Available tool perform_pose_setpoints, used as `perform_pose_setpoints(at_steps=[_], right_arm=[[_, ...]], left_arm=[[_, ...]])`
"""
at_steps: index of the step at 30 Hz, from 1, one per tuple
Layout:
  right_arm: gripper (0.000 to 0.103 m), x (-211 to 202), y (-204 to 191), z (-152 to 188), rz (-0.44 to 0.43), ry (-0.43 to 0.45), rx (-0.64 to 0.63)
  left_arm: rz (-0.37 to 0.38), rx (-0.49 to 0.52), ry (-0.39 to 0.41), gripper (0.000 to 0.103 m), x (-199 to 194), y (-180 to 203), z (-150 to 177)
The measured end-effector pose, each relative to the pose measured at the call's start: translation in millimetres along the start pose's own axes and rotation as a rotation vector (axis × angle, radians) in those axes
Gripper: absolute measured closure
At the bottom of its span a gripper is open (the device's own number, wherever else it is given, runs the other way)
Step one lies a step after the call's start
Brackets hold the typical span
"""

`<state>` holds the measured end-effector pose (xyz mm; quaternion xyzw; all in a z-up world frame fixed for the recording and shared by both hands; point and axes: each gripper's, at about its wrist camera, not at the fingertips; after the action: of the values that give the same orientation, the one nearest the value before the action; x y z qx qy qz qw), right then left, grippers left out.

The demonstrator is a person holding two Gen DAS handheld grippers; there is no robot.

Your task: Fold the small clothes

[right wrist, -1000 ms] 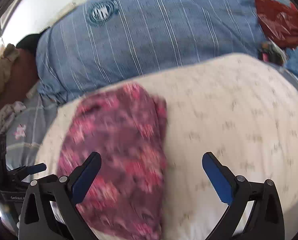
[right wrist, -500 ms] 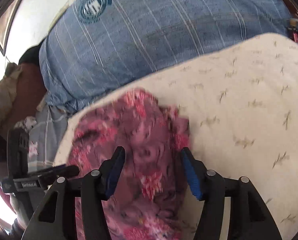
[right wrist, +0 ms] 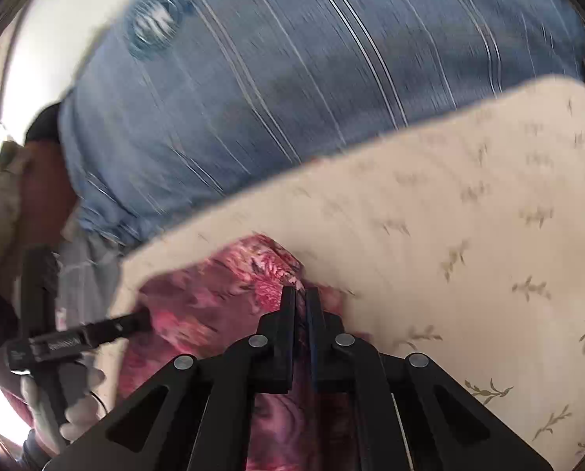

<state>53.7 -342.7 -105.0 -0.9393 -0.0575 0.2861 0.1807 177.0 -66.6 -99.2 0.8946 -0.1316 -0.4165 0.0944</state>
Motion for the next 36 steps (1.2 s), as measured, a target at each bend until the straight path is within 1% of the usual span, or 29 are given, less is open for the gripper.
perform_pose_setpoints(at_steps=[1,3,4,5,6,8,9,10,11,12,13,14,15,16,17,19,21,22,24,26,28,29,30,31,32,33,34,35,36], right_arm=[[0.101,-2,2,1,-0.019,0.025,-0.007],[0.099,-3,4,-3,-0.034,0.012,0.037],[0.096,-8,4,-4,-0.043,0.014,0.049],[0.089,-15,2,-7,-0.044,0.023,0.047],[0.089,-24,1,-10,-0.048,0.038,0.041],[0.088,-43,-5,-10,-0.127,0.064,0.033],[0.086,-55,-10,-6,-0.177,0.079,0.025],[0.082,-59,-12,-3,-0.206,0.083,0.02],[0.068,-62,-14,2,-0.219,0.08,0.013],[0.055,-60,-15,7,-0.213,0.07,-0.002],[0.053,-54,-18,13,-0.193,0.053,-0.024],[0.056,-47,-20,20,-0.154,0.027,-0.058],[0.056,-37,-21,27,-0.097,-0.003,-0.106],[0.056,-36,-21,29,-0.094,0.028,-0.127],[0.055,-39,-19,29,-0.086,0.026,-0.122],[0.055,-46,-17,22,-0.062,0.006,-0.065],[0.05,-60,-14,20,-0.061,0.017,-0.033],[0.05,-67,-12,21,-0.065,0.02,-0.024],[0.05,-79,-6,27,-0.082,0.014,0.004],[0.051,-89,1,45,-0.094,0.0,0.041],[0.081,-86,2,58,-0.137,-0.018,0.044],[0.09,-90,0,60,-0.138,-0.01,0.028],[0.091,-96,-8,58,-0.12,0.022,-0.01],[0.091,-103,-12,55,-0.122,0.044,-0.021],[0.093,-110,-14,52,-0.13,0.073,-0.023],[0.094,-118,-15,47,-0.135,0.105,-0.019],[0.095,-118,-13,45,-0.131,0.108,-0.015],[0.095,-114,-10,46,-0.114,0.089,-0.015],[0.095,-104,-5,50,-0.067,0.043,-0.023]], left_arm=[[-0.007,0.017,-0.008,0.001,0,2,-1],[0.003,0.006,-0.026,0.002,-3,-1,-3],[0.025,-0.013,-0.037,0.004,-10,-6,-3],[0.04,-0.023,-0.037,0.006,-16,-8,-5],[0.054,-0.031,-0.027,0.006,-25,-10,-4],[0.086,-0.021,0.018,0.006,-49,-11,0],[0.109,-0.011,0.035,0.006,-60,-9,6],[0.129,-0.002,0.042,0.006,-64,-6,11],[0.136,0.005,0.037,0.006,-64,-3,17],[0.133,0.022,0.019,0.006,-61,0,24],[0.1,0.057,-0.015,0.006,-50,4,35],[0.068,0.078,-0.038,0.004,-42,5,42],[0.056,0.092,-0.021,0.003,-40,7,46],[0.044,0.102,-0.012,0.003,-44,9,45],[0.036,0.1,-0.022,0.005,-48,10,44],[0.05,0.095,-0.019,0.005,-63,8,42],[0.052,0.116,-0.004,0.005,-80,5,47],[0.058,0.121,-0.002,0.005,-86,4,51],[0.094,0.109,-0.014,0.005,-95,-1,68],[0.111,0.088,-0.041,0.004,-84,-2,80],[0.104,0.044,-0.055,0.004,-77,-2,91],[0.103,0.029,-0.047,0.006,-80,-1,91],[0.117,0.018,-0.044,0.008,-86,-1,91],[0.146,0.011,-0.042,0.009,-93,1,91],[0.145,0.014,-0.035,0.009,-94,3,92],[0.12,0.036,-0.024,0.009,-96,5,95],[0.089,0.07,-0.02,0.008,-92,8,99],[0.077,0.092,-0.023,0.007,-88,9,103],[0.081,0.087,-0.032,0.007,-85,8,104]])
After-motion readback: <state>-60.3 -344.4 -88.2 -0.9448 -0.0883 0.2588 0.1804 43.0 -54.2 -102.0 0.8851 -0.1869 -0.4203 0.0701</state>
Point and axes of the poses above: each gripper's, at about its wrist camera, not at the fingertips, and x roughly the way its jaws point, y to its right, z to its underside, and after that the axes turned 14 degrees about y, right-handed
